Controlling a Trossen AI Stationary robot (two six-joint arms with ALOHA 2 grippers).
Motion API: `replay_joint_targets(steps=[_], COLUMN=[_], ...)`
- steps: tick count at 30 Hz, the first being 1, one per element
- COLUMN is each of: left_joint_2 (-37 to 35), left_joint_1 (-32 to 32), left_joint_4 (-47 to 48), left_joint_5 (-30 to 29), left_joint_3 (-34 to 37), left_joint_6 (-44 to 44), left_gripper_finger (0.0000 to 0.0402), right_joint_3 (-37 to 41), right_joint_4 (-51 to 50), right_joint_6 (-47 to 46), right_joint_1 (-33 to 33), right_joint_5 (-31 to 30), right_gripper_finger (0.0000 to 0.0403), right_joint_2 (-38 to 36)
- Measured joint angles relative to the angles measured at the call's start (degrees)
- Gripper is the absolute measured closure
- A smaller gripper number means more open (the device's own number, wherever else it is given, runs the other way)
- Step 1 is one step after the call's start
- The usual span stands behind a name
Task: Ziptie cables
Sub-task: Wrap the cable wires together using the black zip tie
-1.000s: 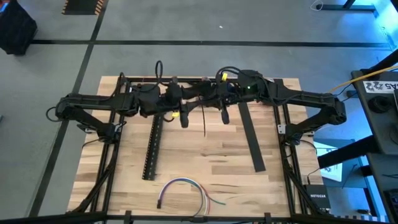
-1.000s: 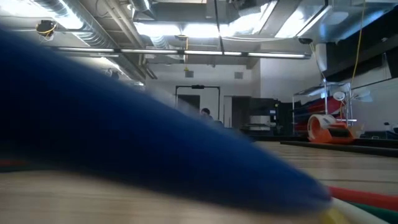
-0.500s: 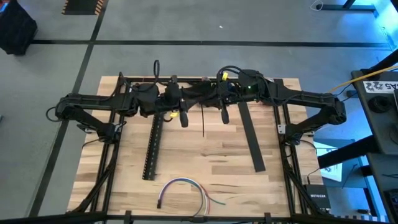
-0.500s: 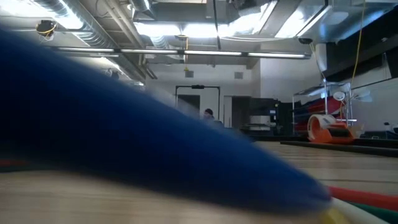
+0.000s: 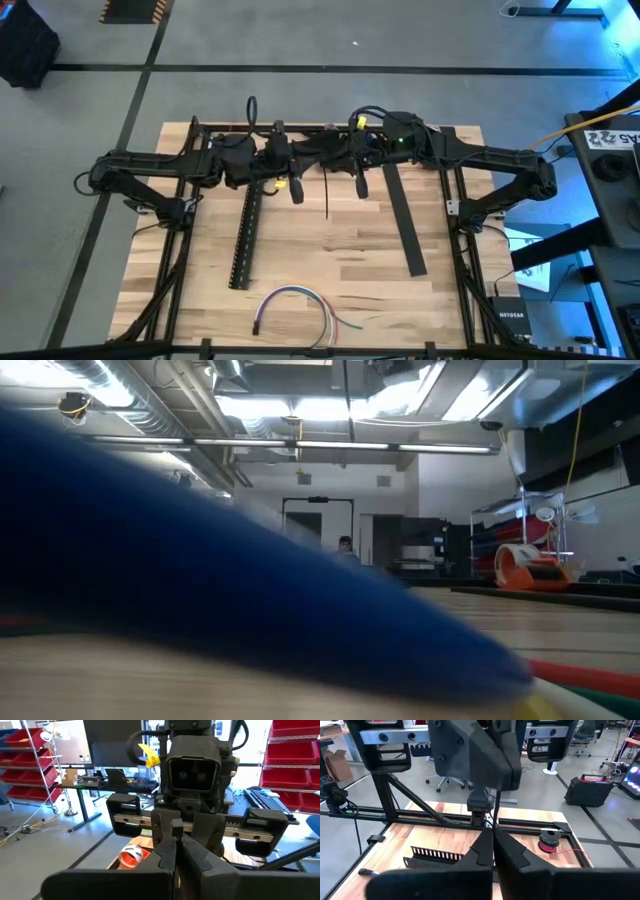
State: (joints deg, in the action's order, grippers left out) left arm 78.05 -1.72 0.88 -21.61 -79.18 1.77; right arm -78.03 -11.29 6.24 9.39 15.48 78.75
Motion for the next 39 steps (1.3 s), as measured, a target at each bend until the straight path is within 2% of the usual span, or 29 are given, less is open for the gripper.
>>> replay_joint_targets(steps=[3,8,10,12,14,16,21,29,39], left_joint_2=[-0.56,-1.22,-1.22,-1.22,-1.24,-1.26,-2.24,-4.98,-5.96], left_joint_1=[0.00,0.00,0.11,0.48,1.07,1.54,1.79,1.77,1.77], left_joint_4=[-0.32,-0.52,-1.06,-2.61,-3.95,-4.41,-5.03,-4.80,-4.58], left_joint_5=[-0.17,-0.26,-0.26,-0.23,-0.26,-0.30,0.13,2.80,3.28], left_joint_3=[0.00,0.00,0.00,0.00,0.00,0.00,0.02,0.02,0.02], left_joint_6=[-0.91,-3.36,-5.62,-8.99,-13.22,-17.25,-23.14,-28.40,-28.60], left_gripper_finger=[0.0401,0.0401,0.0401,0.0401,0.0401,0.0401,0.0402,0.0401,0.0401], right_joint_3=[0.03,0.01,0.01,0.01,0.01,0.01,0.03,0.02,0.01], right_joint_4=[-2.22,-9.97,-13.63,-17.56,-20.51,-21.48,-21.21,-16.52,-9.79], right_joint_6=[8.09,24.76,31.28,37.77,43.71,49.28,63.72,79.85,85.60], right_joint_1=[0.00,-0.07,0.00,-0.01,-0.77,-2.96,-8.87,-14.83,-18.21], right_joint_5=[-1.83,-13.87,-13.86,-10.35,-8.07,-8.86,-15.69,-25.10,-25.96], right_gripper_finger=[0.0360,0.0293,0.0275,0.0265,0.0262,0.0261,0.0260,0.0260,0.0260], right_joint_2=[-2.56,-8.19,-9.55,-10.00,-9.67,-8.36,-6.16,-3.56,-3.42])
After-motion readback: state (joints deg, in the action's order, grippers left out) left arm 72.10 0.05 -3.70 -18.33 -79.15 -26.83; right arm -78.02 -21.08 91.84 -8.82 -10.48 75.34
